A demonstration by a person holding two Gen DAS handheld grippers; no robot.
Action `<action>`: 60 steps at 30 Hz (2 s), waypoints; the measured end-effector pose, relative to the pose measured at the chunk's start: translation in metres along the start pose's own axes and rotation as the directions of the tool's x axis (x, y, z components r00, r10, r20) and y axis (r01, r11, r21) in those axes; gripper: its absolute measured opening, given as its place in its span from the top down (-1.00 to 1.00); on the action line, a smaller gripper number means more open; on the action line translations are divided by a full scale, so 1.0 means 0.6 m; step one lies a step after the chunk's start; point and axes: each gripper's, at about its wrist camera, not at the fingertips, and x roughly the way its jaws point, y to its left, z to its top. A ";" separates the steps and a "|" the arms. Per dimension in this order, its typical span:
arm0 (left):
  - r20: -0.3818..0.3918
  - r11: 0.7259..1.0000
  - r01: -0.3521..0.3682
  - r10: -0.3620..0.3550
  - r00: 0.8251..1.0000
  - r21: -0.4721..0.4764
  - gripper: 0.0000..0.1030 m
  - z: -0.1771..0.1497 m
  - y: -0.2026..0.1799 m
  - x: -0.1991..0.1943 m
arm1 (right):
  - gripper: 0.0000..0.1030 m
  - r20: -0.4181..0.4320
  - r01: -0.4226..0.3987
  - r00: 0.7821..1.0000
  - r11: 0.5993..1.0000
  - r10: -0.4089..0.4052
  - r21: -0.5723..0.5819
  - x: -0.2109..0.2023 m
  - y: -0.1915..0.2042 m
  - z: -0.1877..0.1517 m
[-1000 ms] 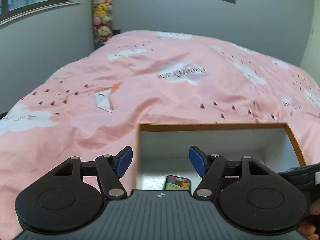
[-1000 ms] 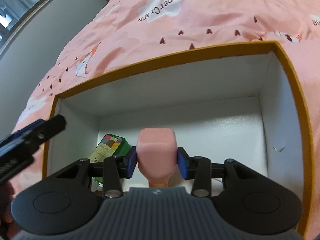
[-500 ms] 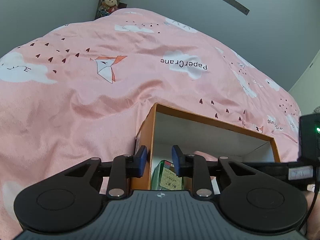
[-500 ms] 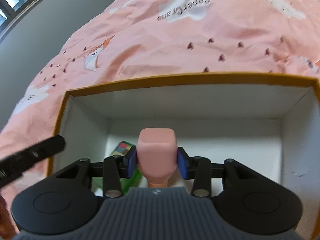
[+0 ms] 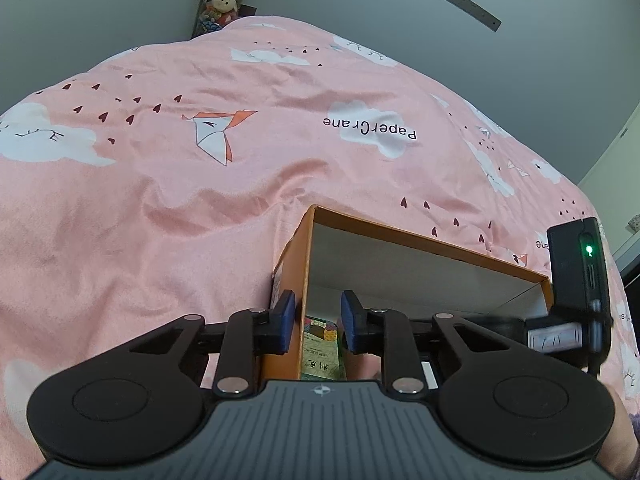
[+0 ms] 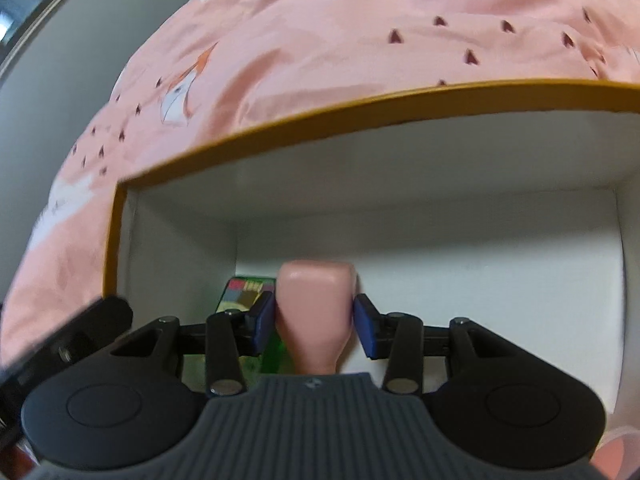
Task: Organize rigid objects
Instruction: 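Lower the green and pink bottles into the box and open both tools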
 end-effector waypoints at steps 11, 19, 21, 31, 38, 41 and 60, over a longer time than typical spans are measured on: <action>0.003 1.000 -0.004 0.004 1.000 -0.009 0.52 -0.001 0.003 -0.002 | 0.11 0.027 -0.007 1.000 0.993 0.010 -0.120 -0.045 0.026 -0.030; 0.014 0.999 -0.036 0.036 0.999 0.003 0.52 -0.005 -0.007 -0.004 | 0.14 -0.108 -0.124 0.988 0.982 0.109 -0.145 -0.033 0.048 -0.072; 0.014 0.999 -0.037 0.036 0.999 0.003 0.52 -0.005 -0.007 -0.005 | 0.33 -0.116 -0.128 0.987 0.980 0.111 -0.150 -0.024 0.052 -0.076; 0.019 0.999 -0.037 0.037 0.999 -0.006 0.52 -0.007 -0.010 -0.007 | 0.59 -0.074 -0.088 0.994 0.982 0.077 -0.166 -0.014 0.057 -0.070; 0.027 0.999 -0.049 0.049 0.998 0.000 0.52 -0.008 -0.011 -0.009 | 0.45 -0.027 -0.014 1.000 0.958 0.006 -0.286 -0.023 0.081 -0.075; 0.039 0.998 -0.057 0.057 0.998 0.012 0.52 -0.010 -0.014 -0.013 | 0.42 -0.014 -0.009 1.000 0.958 0.005 -0.288 -0.036 0.080 -0.075; 0.121 0.973 0.028 -0.056 0.991 0.227 0.52 -0.064 -0.111 -0.128 | -0.26 0.278 0.068 0.960 0.958 0.013 -0.279 -0.241 0.041 -0.189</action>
